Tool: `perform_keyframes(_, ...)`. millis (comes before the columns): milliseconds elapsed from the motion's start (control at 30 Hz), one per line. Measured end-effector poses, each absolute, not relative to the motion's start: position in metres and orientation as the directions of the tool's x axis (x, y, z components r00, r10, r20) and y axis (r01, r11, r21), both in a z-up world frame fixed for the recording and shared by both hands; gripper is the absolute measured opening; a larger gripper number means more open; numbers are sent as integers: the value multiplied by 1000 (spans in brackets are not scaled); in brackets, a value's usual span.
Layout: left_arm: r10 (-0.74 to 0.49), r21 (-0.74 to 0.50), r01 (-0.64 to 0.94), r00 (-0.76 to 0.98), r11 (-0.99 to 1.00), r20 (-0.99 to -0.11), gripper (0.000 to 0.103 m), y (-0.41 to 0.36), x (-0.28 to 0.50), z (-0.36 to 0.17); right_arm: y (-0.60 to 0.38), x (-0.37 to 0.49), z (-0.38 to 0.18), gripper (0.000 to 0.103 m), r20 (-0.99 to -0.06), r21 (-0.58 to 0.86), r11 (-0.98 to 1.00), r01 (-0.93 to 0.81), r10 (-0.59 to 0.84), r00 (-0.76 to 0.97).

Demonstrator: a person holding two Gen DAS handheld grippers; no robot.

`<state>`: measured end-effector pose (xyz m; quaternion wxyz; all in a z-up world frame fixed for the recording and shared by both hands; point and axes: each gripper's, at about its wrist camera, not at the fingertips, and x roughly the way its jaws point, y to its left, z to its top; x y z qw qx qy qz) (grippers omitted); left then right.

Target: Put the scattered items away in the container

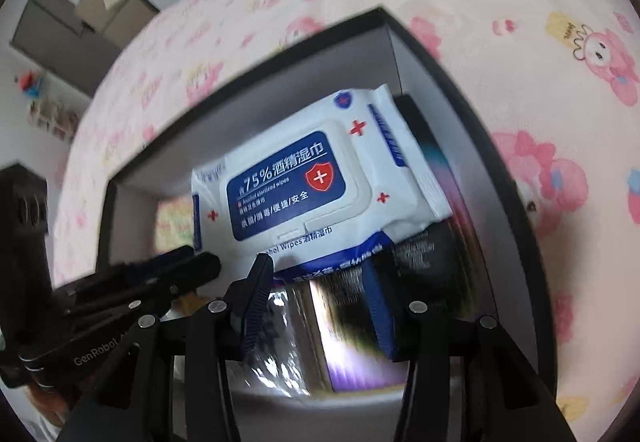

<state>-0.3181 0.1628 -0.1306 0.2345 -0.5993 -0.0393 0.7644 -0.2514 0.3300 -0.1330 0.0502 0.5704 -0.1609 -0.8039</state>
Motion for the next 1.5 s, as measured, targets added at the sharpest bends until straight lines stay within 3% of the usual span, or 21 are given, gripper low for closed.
perform_keyframes(267, 393, -347, -225, -211, -911, -895, 30, 148, -334, -132, 333, -253, -128, 42, -879, 356, -925, -132, -283, -383)
perform_keyframes(800, 458, -424, -185, -219, -887, -862, 29, 172, -326, -139, 359, -238, -115, 42, -842, 380, -902, -204, -246, -481)
perform_keyframes(1100, 458, -413, -222, -218, -883, -862, 30, 165, -310, -130, 352, -251, -121, 42, -863, 371, -908, -197, -258, -435)
perform_keyframes(1167, 457, -405, -240, -231, -882, -859, 33, 166, -305, -124, 350, -248, -116, 42, -863, 349, -916, -197, -233, -449)
perform_keyframes(1233, 450, -386, -266, -253, -883, -856, 43, 167, -299, -119, 347, -244, -112, 42, -863, 332, -923, -195, -213, -459)
perform_keyframes(1367, 430, -340, -296, -335, -893, -838, 48, 158, -283, -103, 339, -233, -104, 45, -865, 283, -940, -192, -164, -475)
perform_keyframes(1500, 413, -314, -290, -404, -904, -816, 62, 141, -267, -85, 325, -220, -91, 45, -866, 204, -964, -170, -97, -490)
